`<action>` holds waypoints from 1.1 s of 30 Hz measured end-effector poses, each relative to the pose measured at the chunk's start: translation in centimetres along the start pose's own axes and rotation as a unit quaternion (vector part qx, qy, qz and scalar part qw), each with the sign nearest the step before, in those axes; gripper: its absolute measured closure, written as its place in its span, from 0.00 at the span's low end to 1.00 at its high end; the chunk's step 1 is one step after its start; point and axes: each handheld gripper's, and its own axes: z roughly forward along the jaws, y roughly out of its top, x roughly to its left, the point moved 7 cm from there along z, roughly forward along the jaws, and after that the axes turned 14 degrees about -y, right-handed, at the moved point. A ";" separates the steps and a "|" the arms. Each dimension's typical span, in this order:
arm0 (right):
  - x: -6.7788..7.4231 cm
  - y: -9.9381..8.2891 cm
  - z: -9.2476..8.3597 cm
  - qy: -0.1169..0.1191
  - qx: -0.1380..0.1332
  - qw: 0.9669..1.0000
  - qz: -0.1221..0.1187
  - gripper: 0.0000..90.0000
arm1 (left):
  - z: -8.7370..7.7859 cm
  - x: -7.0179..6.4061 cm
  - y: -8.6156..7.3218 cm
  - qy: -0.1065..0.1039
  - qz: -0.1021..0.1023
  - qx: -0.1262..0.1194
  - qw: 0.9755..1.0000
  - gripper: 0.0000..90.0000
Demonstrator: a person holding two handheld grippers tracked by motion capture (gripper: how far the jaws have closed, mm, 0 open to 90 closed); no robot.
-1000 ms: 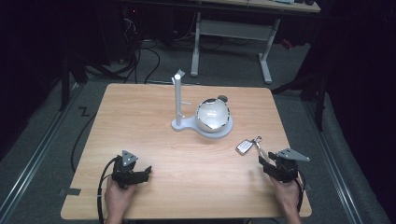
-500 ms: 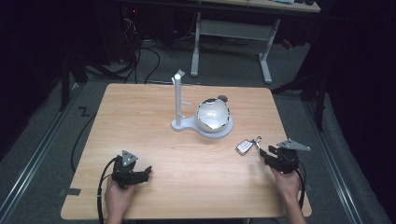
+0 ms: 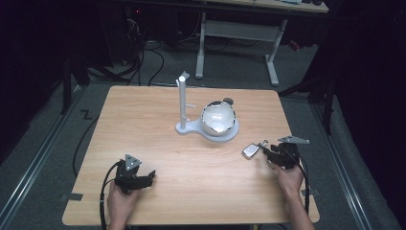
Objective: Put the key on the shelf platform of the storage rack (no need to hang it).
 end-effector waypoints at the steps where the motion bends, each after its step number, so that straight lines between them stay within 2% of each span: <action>1: 0.0 0.0 0.2 -0.001 0.003 1.000 0.001 0.67 | 0.0 0.0 0.0 -0.002 0.003 0.000 1.000 0.20; 5: -0.1 -0.1 1.1 -0.005 0.011 1.000 0.006 0.69 | 0.0 0.0 0.0 0.000 -0.001 0.000 1.000 0.20; 9: -0.2 -0.3 1.7 -0.002 0.023 1.000 0.014 0.71 | 0.0 0.0 0.0 -0.002 0.003 0.000 1.000 0.20; 16: -0.4 -0.7 2.6 -0.007 0.036 0.999 0.014 0.75 | 0.0 0.0 0.0 0.000 0.000 -0.002 1.000 0.20; 19: -0.2 -0.9 2.9 -0.013 0.043 0.999 0.004 0.79 | 0.0 0.0 0.0 -0.002 0.003 0.000 1.000 0.20; 26: -0.2 -0.8 3.0 -0.017 0.039 0.999 0.000 0.85 | 0.0 0.0 0.0 -0.001 0.003 -0.001 1.000 0.20; 29: -0.2 -0.8 3.0 -0.021 0.037 0.999 -0.013 0.90 | 0.0 0.0 0.0 0.000 -0.001 0.000 1.000 0.20; 33: -0.1 -0.7 3.0 -0.027 0.038 0.999 -0.027 0.91 | 0.0 0.0 0.0 -0.002 0.002 0.000 1.000 0.20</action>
